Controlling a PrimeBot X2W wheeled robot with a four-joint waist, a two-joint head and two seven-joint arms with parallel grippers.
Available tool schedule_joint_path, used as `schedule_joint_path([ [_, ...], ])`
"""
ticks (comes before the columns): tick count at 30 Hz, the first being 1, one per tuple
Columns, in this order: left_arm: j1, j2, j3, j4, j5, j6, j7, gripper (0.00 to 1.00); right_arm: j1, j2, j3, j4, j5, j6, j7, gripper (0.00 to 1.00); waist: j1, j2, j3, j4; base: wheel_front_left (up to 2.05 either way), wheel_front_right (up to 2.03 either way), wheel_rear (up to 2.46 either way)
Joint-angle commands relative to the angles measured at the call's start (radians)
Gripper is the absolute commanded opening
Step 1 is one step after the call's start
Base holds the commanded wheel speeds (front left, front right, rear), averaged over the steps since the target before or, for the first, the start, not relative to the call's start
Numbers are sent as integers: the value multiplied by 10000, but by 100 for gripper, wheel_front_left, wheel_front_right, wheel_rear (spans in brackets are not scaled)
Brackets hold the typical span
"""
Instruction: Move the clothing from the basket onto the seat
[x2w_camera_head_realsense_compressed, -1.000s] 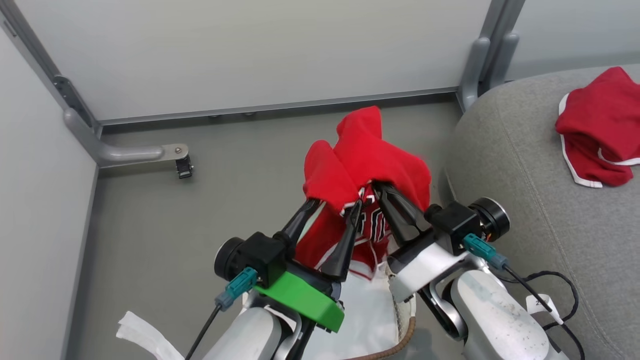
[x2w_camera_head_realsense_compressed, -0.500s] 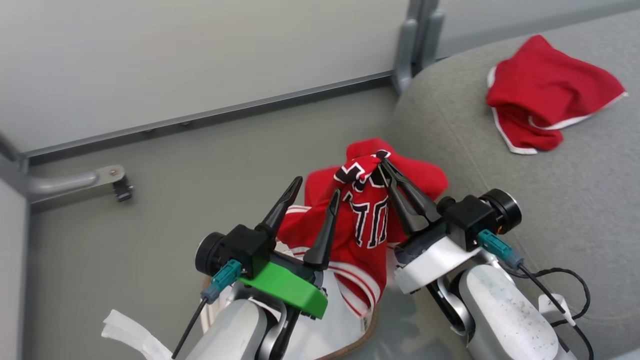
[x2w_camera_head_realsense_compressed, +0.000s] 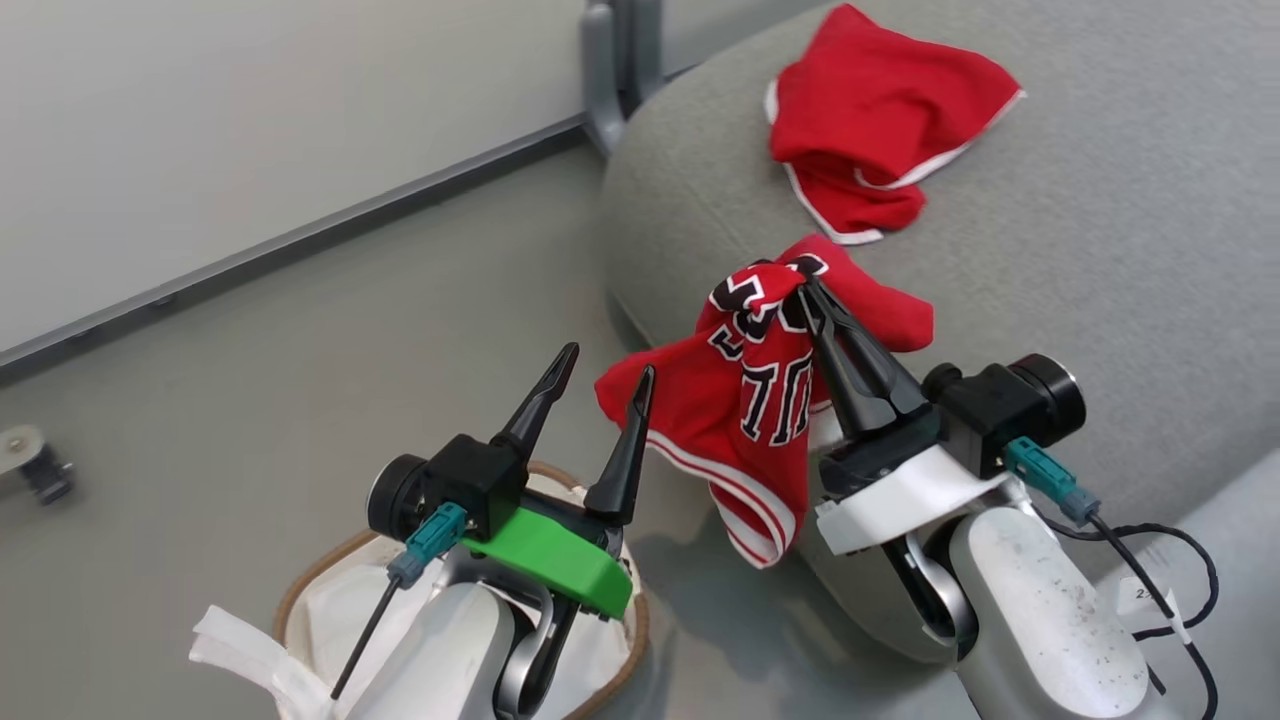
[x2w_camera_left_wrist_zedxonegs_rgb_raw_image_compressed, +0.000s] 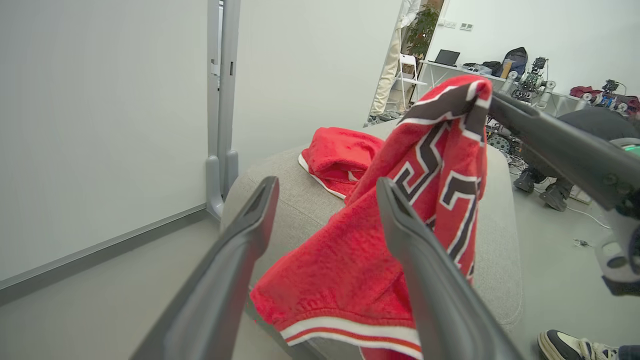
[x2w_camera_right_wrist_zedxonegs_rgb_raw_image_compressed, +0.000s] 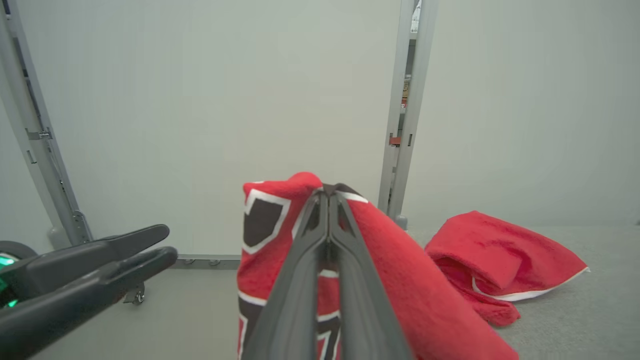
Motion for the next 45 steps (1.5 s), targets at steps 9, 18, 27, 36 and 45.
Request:
schedule_joint_path([
  [9,-491,62,-26,321,318,-147,-7,100,-712,-72,-925,-130,-315,-12,-21,0,0,-1,1033,-1302,0,0,0],
  [18,-1055,58,-137,804,775,-217,-8,100,-2658,-1054,-2505,148,-560,-12,-21,0,0,-1,2291,-614,0,0,0],
  [27,-1556,56,-119,848,1060,-229,-8,100,-4694,-2312,-3635,1156,-963,-12,-19,0,0,-1,3452,437,0,0,0],
  [36,-2102,53,-345,468,1049,-5,-7,100,-5941,-3422,-5053,3103,-2028,-12,-21,0,0,-1,4375,1840,0,0,0],
  [45,-2111,47,-219,174,1066,242,-6,100,-5818,-3567,-6696,5037,-3404,-12,-21,0,0,-1,4846,2703,0,0,0],
])
